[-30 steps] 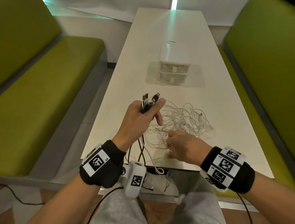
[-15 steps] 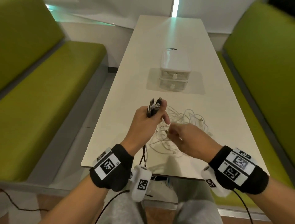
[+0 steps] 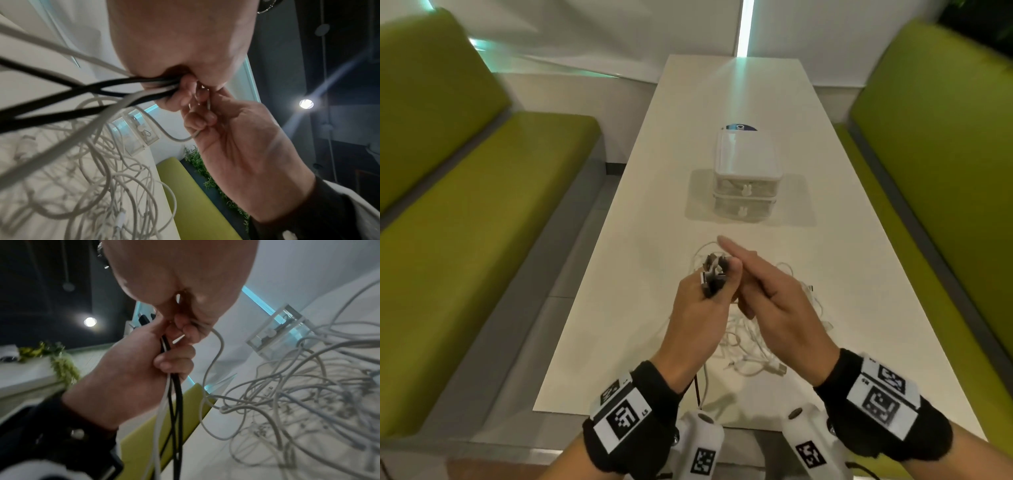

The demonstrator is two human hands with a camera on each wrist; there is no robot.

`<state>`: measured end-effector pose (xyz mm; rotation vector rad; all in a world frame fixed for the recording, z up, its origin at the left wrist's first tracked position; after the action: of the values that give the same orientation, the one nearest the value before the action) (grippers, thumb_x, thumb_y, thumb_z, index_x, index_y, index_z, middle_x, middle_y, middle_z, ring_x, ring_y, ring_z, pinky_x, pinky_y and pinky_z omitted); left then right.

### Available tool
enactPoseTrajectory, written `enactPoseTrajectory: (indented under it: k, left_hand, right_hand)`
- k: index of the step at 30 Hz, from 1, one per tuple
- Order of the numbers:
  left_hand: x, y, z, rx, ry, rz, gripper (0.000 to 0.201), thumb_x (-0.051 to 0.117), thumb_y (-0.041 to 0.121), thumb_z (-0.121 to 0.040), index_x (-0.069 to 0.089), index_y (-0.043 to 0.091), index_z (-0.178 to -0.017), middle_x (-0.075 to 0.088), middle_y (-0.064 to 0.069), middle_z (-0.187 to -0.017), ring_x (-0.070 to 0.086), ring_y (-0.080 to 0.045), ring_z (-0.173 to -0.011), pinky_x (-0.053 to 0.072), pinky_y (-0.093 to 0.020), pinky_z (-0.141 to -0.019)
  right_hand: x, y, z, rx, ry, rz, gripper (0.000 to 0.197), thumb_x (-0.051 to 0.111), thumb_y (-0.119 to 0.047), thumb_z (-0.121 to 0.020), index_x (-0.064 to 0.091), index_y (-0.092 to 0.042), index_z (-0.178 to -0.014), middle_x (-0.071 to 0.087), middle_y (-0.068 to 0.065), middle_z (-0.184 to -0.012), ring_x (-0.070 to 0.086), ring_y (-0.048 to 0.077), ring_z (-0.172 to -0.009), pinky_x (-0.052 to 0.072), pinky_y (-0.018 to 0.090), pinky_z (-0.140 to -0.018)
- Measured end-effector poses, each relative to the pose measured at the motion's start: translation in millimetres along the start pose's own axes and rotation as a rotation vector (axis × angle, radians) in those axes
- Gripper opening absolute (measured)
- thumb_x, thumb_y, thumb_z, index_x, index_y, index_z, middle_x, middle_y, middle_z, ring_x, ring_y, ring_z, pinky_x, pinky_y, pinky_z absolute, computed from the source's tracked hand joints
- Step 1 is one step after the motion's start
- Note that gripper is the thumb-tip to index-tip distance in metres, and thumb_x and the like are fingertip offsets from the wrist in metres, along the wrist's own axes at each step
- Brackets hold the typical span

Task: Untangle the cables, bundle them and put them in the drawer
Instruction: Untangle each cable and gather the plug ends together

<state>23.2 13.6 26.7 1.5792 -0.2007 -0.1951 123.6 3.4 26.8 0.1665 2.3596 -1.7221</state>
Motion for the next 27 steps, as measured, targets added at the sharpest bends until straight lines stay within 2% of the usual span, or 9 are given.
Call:
enactPoseTrajectory:
  k: [2, 4, 6, 11, 15, 19, 23, 25, 27]
  left_hand:
    - [0, -1, -3, -0.023, -0.026, 0.003, 0.048, 0.041, 0.046, -0.089, 0.068, 0.008, -0.103, 0.05, -0.004, -0.051, 0.047, -0.006, -0.041, 0.029, -0.013, -0.043]
    - [1, -2, -6, -0.051, -0.055, 0.018, 0.044, 0.041, 0.043, -0.093, 0.066, 0.018, -0.118, 0.056, 0.005, -0.047, 0.049, -0.005, -0.042, 0.031, -0.012, -0.044]
    - [0, -4, -8, -0.067, -0.067, -0.005, 0.042, 0.042, 0.048, -0.092, 0.068, 0.025, -0.116, 0.051, 0.013, -0.044, 0.047, -0.001, -0.044, 0.037, -0.009, -0.049]
    - [-10, 1, -11, -0.011, -0.008, 0.008, 0.034, 0.048, 0.045, -0.092, 0.072, 0.022, -0.101, 0.073, -0.005, -0.083, 0.066, -0.008, -0.071, 0.05, -0.015, -0.065]
    - [-18, 10, -7, 0.115, 0.101, 0.051, 0.036, 0.049, 0.037, -0.093, 0.075, 0.014, -0.1, 0.074, 0.005, -0.104, 0.065, -0.003, -0.104, 0.048, -0.013, -0.085]
    - [-7, 17, 2, 0.141, 0.104, 0.099, 0.045, 0.043, 0.04, -0.092, 0.074, 0.011, -0.105, 0.074, 0.007, -0.104, 0.067, 0.004, -0.094, 0.047, -0.006, -0.073]
    - [-1, 18, -3, 0.114, 0.033, 0.122, 0.043, 0.044, 0.042, -0.092, 0.069, 0.019, -0.118, 0.072, 0.006, -0.112, 0.066, -0.006, -0.106, 0.05, -0.012, -0.079]
    - [-2, 21, -6, 0.116, 0.043, 0.094, 0.041, 0.045, 0.044, -0.092, 0.073, 0.02, -0.111, 0.074, -0.002, -0.103, 0.068, -0.021, -0.098, 0.055, -0.018, -0.077]
    - [-5, 27, -9, 0.145, 0.06, 0.081, 0.046, 0.043, 0.048, -0.091, 0.075, 0.016, -0.1, 0.075, -0.001, -0.1, 0.07, -0.02, -0.092, 0.056, -0.023, -0.074]
  right_hand:
    - [3, 1, -1, 0.002, -0.016, -0.014, 0.05, 0.042, -0.012, -0.102, 0.028, -0.025, -0.148, 0.061, -0.026, -0.078, 0.058, -0.004, -0.071, 0.042, 0.01, -0.069]
    - [3, 1, -2, 0.011, -0.002, -0.096, 0.056, 0.042, -0.015, -0.1, 0.018, -0.025, -0.15, 0.062, -0.021, -0.077, 0.058, -0.002, -0.066, 0.043, 0.011, -0.068]
    - [3, 1, -3, 0.023, 0.009, -0.131, 0.058, 0.042, -0.017, -0.099, 0.015, -0.029, -0.148, 0.062, -0.02, -0.072, 0.056, -0.001, -0.06, 0.043, 0.011, -0.066]
    - [4, 7, 3, 0.038, -0.053, -0.136, 0.051, 0.047, -0.016, -0.1, 0.025, -0.03, -0.144, 0.063, -0.012, -0.073, 0.055, 0.003, -0.064, 0.043, 0.018, -0.063]
    - [6, 9, 9, -0.008, -0.057, 0.071, 0.015, 0.046, -0.03, -0.098, 0.045, -0.029, -0.112, 0.053, -0.009, -0.064, 0.05, 0.009, -0.058, 0.041, 0.025, -0.058]
    - [2, 2, 6, -0.092, -0.012, 0.211, 0.025, 0.042, -0.038, -0.098, 0.055, -0.017, -0.092, 0.053, -0.007, -0.064, 0.052, 0.012, -0.058, 0.04, 0.021, -0.056]
    - [-2, -12, -2, -0.144, 0.057, 0.156, 0.02, 0.044, -0.026, -0.098, 0.061, -0.018, -0.092, 0.051, -0.014, -0.064, 0.049, 0.01, -0.057, 0.04, 0.018, -0.056]
    - [0, -15, -6, -0.139, 0.036, 0.143, 0.021, 0.044, -0.026, -0.098, 0.062, -0.016, -0.094, 0.054, -0.011, -0.065, 0.052, 0.012, -0.057, 0.044, 0.026, -0.055]
    - [2, -17, -9, -0.123, 0.015, 0.126, 0.022, 0.045, -0.03, -0.098, 0.06, -0.018, -0.087, 0.055, -0.005, -0.061, 0.053, 0.015, -0.055, 0.046, 0.033, -0.055]
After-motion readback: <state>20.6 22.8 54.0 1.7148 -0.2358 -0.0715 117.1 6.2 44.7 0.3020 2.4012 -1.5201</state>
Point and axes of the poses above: each hand's wrist, its own z-axis away from the middle knuckle, its own x-axis out of the palm, y = z × x, the point moved 6 cm from there along -z, towards the middle knuckle
